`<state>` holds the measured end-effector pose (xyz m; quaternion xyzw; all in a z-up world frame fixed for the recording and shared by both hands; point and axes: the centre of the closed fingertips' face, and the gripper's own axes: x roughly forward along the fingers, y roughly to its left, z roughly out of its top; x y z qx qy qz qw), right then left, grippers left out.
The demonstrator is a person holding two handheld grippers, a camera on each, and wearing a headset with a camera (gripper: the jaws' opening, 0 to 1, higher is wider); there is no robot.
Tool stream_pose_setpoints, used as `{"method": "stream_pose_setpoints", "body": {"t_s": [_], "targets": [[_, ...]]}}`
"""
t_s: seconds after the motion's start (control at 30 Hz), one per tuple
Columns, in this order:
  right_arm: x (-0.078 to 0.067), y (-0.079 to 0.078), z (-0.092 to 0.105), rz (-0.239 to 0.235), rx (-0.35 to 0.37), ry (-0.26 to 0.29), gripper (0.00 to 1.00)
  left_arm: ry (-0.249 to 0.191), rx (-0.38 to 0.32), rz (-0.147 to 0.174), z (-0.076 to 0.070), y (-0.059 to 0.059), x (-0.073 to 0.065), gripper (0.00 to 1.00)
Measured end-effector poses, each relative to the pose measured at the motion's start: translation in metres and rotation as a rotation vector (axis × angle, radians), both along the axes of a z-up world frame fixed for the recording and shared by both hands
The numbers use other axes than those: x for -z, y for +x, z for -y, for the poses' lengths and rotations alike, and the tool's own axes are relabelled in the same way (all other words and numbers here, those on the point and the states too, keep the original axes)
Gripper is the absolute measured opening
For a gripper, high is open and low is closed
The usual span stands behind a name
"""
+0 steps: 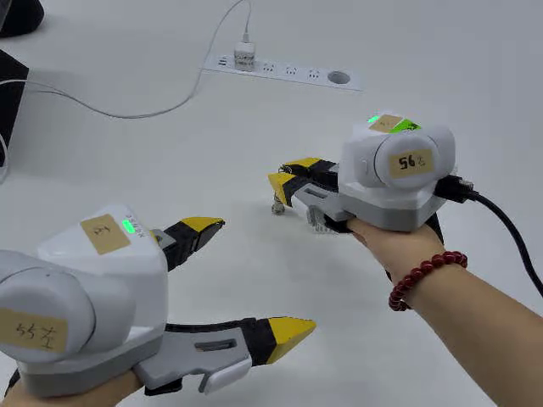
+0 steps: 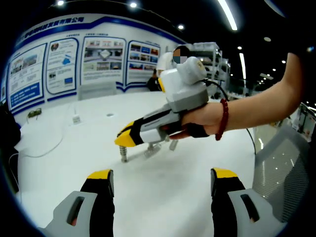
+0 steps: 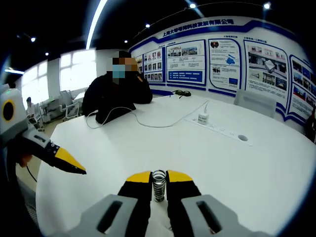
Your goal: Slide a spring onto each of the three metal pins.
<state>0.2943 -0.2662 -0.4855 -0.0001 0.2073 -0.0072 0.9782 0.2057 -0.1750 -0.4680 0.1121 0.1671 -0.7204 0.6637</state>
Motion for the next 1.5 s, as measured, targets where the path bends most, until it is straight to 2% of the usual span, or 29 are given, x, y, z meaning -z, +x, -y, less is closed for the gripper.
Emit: {"method": "stream_pose_setpoints", "body": {"t_s": [0.57,0.8,1.03,1.27,1.5], "targets": [[0.017,0.000,0.001,-0.050,0.005,0.010,0.12,0.000,0.000,0.000,0.000,0.001,-0.001,0.81],[0.017,0.000,0.000,-0.050,0.004,0.012,0.12,0.002,0.002,0.002,0.000,0.001,-0.001,0.81],[0.003,-0.003,-0.003,-0.025,-0.007,0.011,0.20,-0.002,-0.002,0.016,0.001,0.003,-0.004,0.81],[-0.017,-0.011,-0.002,0.003,-0.001,0.039,0.28,-0.007,-0.003,0.031,0.004,0.005,-0.007,0.81],[-0.026,-0.025,0.001,-0.013,0.003,0.044,0.34,-0.003,0.001,0.056,0.008,0.007,-0.010,0.79]]}}
